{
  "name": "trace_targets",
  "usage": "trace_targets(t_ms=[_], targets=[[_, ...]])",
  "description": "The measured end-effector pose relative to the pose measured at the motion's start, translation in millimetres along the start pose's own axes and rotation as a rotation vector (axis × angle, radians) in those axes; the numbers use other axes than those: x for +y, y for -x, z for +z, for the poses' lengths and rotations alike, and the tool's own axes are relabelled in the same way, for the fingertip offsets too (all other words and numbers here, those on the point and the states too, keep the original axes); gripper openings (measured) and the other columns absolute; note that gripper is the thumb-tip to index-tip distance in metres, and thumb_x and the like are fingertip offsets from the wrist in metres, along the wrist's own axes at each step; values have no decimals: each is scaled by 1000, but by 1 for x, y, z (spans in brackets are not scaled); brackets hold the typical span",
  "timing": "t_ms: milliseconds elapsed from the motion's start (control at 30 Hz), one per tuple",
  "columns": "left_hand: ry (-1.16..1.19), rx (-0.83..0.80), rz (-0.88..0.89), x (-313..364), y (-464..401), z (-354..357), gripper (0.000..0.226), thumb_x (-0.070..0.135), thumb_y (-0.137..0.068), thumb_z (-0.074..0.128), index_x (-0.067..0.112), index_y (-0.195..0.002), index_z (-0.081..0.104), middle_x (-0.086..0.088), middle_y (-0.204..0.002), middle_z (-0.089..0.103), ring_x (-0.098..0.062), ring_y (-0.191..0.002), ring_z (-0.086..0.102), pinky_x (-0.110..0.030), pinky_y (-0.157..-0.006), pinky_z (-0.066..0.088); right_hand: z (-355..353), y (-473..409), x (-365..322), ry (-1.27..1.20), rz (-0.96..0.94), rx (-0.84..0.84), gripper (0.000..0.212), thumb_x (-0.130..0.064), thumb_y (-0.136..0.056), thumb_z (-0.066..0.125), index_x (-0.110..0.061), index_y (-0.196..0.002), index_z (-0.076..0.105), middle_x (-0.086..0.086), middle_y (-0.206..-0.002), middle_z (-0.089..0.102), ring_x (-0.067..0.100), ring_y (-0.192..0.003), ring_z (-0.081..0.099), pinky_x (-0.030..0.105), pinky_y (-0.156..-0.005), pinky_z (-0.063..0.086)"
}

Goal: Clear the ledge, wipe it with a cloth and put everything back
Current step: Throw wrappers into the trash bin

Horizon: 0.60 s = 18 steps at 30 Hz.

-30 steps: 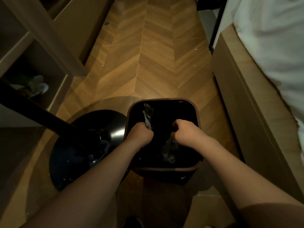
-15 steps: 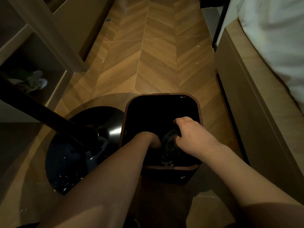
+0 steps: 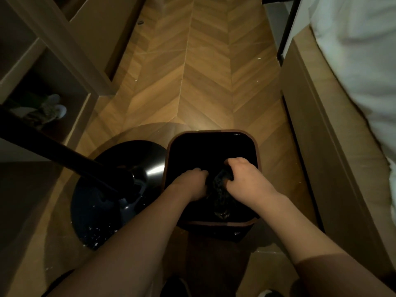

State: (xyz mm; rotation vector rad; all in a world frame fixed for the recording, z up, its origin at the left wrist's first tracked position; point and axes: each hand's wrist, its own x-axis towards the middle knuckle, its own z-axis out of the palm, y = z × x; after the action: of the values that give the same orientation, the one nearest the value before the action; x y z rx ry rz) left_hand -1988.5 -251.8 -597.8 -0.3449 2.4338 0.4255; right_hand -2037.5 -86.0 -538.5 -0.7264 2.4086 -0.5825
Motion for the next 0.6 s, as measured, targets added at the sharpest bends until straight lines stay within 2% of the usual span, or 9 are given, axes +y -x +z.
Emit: trace_targets(t_ms=[100, 233, 333, 400, 500, 600], targets=[[-9, 182, 6, 1, 44, -38, 41, 25, -101, 53, 11, -139, 50, -12, -136, 49, -34, -125, 50, -47, -101, 46, -37, 22, -22, -5, 47, -11, 50, -21, -97, 53, -13, -145, 42, 8, -144, 43, 25, -130, 45, 31, -105, 42], [39, 294, -3, 18, 119, -112, 36, 23, -103, 50, 10, -137, 52, -11, -134, 51, -32, -124, 50, -45, -100, 45, -118, 57, -72, -1, 77, -15, 52, -21, -97, 53, -12, -147, 42, 9, -145, 44, 26, -131, 44, 32, -107, 40], [98, 366, -35, 41, 180, -178, 30, 22, -103, 48, 10, -130, 55, -9, -131, 53, -31, -120, 51, -42, -96, 47, -184, 88, -114, -4, 82, -25, 45, -23, -96, 54, -14, -139, 48, 9, -135, 49, 29, -124, 49, 34, -97, 46], [126, 379, -52, 59, 221, -224, 26, 19, -103, 48, 10, -125, 57, -11, -128, 54, -31, -117, 52, -37, -94, 43, -231, 110, -142, 3, 88, -21, 38, -23, -95, 54, -14, -132, 52, 8, -128, 51, 29, -120, 51, 35, -91, 47], [141, 354, -22, 85, 287, -292, 32, 15, -103, 47, 5, -132, 53, -15, -133, 50, -34, -121, 50, -38, -99, 39, -301, 150, -190, -2, 87, -12, 48, -23, -96, 54, -13, -142, 45, 9, -139, 47, 28, -127, 47, 36, -102, 44], [129, 342, 19, 117, 355, -352, 40, 19, -103, 48, 7, -141, 47, -12, -138, 48, -34, -127, 46, -44, -103, 42, -365, 194, -239, 2, 55, -18, 50, -22, -96, 55, -15, -144, 43, 8, -143, 45, 26, -129, 46, 38, -105, 44]])
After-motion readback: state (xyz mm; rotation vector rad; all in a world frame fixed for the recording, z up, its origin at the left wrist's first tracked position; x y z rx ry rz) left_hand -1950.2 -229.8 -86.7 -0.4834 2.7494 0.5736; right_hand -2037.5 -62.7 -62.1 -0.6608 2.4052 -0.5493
